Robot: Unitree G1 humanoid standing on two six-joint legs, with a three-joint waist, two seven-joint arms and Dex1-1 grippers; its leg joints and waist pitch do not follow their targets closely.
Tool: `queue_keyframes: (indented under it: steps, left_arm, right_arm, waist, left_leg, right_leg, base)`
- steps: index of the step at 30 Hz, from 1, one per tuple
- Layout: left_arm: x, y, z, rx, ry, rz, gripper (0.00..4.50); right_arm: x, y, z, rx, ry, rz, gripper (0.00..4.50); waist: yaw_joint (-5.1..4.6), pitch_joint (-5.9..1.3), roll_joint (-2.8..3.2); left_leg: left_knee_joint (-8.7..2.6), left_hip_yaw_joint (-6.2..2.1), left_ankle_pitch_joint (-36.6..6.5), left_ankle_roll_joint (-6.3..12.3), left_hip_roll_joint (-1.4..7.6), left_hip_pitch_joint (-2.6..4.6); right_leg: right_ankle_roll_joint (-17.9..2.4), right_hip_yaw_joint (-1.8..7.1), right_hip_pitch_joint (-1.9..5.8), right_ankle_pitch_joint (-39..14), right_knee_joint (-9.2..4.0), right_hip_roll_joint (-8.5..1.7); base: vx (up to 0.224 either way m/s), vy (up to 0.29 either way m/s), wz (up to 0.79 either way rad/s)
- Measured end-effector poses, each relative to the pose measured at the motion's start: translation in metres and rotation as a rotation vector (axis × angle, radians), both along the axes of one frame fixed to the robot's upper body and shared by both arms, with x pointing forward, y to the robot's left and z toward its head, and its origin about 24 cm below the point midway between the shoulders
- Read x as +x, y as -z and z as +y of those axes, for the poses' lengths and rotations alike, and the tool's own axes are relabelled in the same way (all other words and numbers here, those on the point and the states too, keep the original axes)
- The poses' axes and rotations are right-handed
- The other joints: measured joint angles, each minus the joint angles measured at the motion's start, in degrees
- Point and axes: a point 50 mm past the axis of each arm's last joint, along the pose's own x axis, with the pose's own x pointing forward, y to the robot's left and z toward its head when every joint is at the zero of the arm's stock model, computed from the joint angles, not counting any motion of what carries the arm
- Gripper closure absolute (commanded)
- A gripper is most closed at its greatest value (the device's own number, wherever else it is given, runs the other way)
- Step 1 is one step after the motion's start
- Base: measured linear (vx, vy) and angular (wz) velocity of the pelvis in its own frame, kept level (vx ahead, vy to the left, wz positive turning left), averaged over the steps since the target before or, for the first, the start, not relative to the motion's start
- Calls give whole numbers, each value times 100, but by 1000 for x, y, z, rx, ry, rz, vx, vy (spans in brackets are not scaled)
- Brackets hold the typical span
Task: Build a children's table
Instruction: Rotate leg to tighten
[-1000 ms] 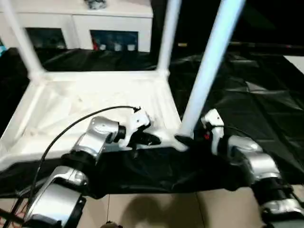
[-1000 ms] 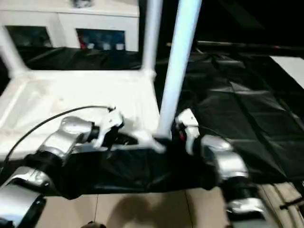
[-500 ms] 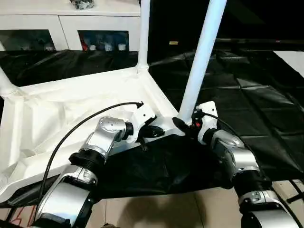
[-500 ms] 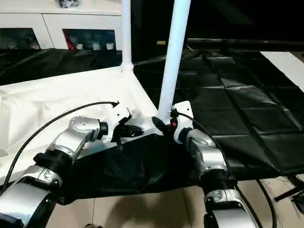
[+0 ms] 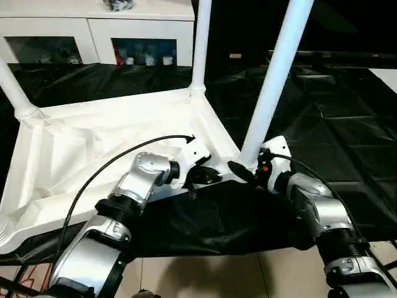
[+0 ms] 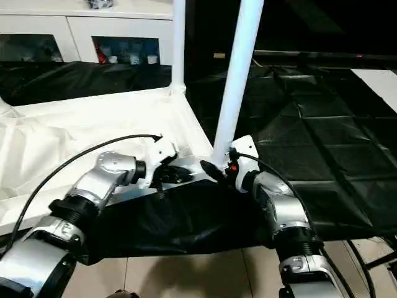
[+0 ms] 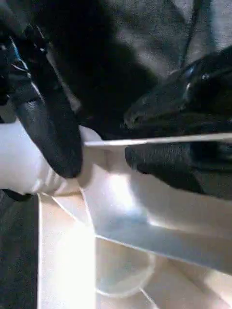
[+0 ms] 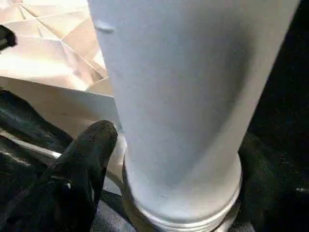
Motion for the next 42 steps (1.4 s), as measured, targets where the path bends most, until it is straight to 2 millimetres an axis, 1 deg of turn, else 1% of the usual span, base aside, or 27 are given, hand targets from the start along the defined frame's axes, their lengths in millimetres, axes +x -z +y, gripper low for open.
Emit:
queue_keyframes:
  steps: [10,16,17,18,19,20,22,23,24,26,28,29,32,36,40,41,42]
  left_arm:
    - [1,-2,3,40,29,8,372]
    - [2,-2,7,79,25,29,372]
    - [2,-2,7,81,24,33,386]
    - [2,-2,7,82,23,35,386]
    - [2,-2,7,82,21,38,404]
    - [2,-2,7,82,20,40,404]
    - [2,-2,7,78,22,47,431]
    - [2,-2,7,75,22,51,431]
    - [2,-2,7,73,21,53,443]
    - [0,-2,9,68,29,50,448]
    - [-3,-2,13,64,56,47,450]
    - [-4,-2,13,62,72,44,450]
    - [-9,0,15,54,124,41,450]
    - [-13,1,20,65,169,28,450]
    - [-19,1,25,56,241,32,450]
    - [-20,1,27,56,250,35,450]
    - [-21,1,27,55,259,38,450]
  right_arm:
    - [-2,-2,-2,5,-27,1,66]
    - [-5,0,0,-1,-49,5,66]
    - [-6,0,0,-1,-51,5,66]
    - [-6,0,0,-1,-52,6,66]
    - [-6,0,0,-1,-54,6,66]
    - [-6,0,-1,-2,-56,7,66]
    - [-6,0,-2,-4,-61,7,66]
    - [-6,0,-2,-5,-64,7,66]
    - [-7,0,-3,-6,-70,7,66]
    - [-8,-2,-7,-22,-99,5,66]
    - [-10,-1,-10,-31,-137,15,41]
    - [-12,2,-12,-35,-145,32,41]
    - [-16,2,-15,-44,-196,43,9]
    - [-18,-1,-18,-76,-262,41,9]
    - [-28,-1,-22,-85,-379,64,9]
    - [-29,-1,-22,-82,-395,69,23]
    - [-30,0,-22,-82,-408,73,23]
  waist:
    - [-4,1,1]
    - [-20,1,1]
    - [-21,1,1]
    - [-22,1,1]
    - [-22,1,1]
    - [-22,1,1]
    - [-21,1,1]
    - [-21,1,1]
    - [-20,1,1]
    - [-18,1,1]
    - [-17,0,2]
    - [-17,0,2]
    - [-3,-1,12]
    - [23,-1,14]
    - [51,-2,14]
    - [51,-2,14]
    - [48,-2,13]
  left_leg:
    - [-1,1,0,0,0,0]
    - [0,2,0,0,0,1]
    - [0,1,0,0,0,2]
    - [0,2,0,0,0,2]
    - [0,2,0,0,0,2]
    - [-1,1,0,0,0,2]
    - [0,2,0,0,0,2]
    - [0,2,0,0,0,2]
    - [0,3,0,0,0,1]
    - [0,3,0,0,0,2]
    - [-1,3,0,1,0,2]
    - [-2,3,0,1,0,2]
    - [-2,4,0,1,1,2]
    - [-2,6,0,1,1,3]
    - [-2,8,1,1,2,3]
    - [-2,9,1,1,2,3]
    - [-2,9,1,1,2,3]
  right_leg:
    - [2,-1,-2,-3,-1,2]
    - [2,0,-2,-3,1,2]
    - [2,0,-1,-3,2,2]
    - [2,0,-1,-3,2,2]
    - [2,0,-1,-3,3,2]
    - [2,0,-1,-3,3,2]
    - [2,0,-1,-3,3,2]
    - [2,0,-1,-3,3,2]
    - [2,0,-2,-3,3,2]
    - [2,-1,-1,-3,3,2]
    - [2,-1,-1,-3,3,2]
    - [2,-1,-2,-3,3,2]
    - [2,-1,-2,-3,8,-1]
    - [2,1,-1,-3,10,-5]
    - [2,-2,-1,-3,11,-4]
    - [2,-1,-2,-3,12,-4]
    - [2,-1,-2,-3,13,-4]
  base:
    - [0,0,0]
    - [0,0,0]
    - [0,0,0]
    - [0,0,0]
    - [0,0,0]
    - [0,0,0]
    - [0,0,0]
    - [0,0,0]
    - [0,0,0]
    - [0,0,0]
    - [0,0,0]
    - [0,0,0]
    - [0,0,0]
    - [0,0,0]
    - [0,0,0]
    - [0,0,0]
    - [0,0,0]
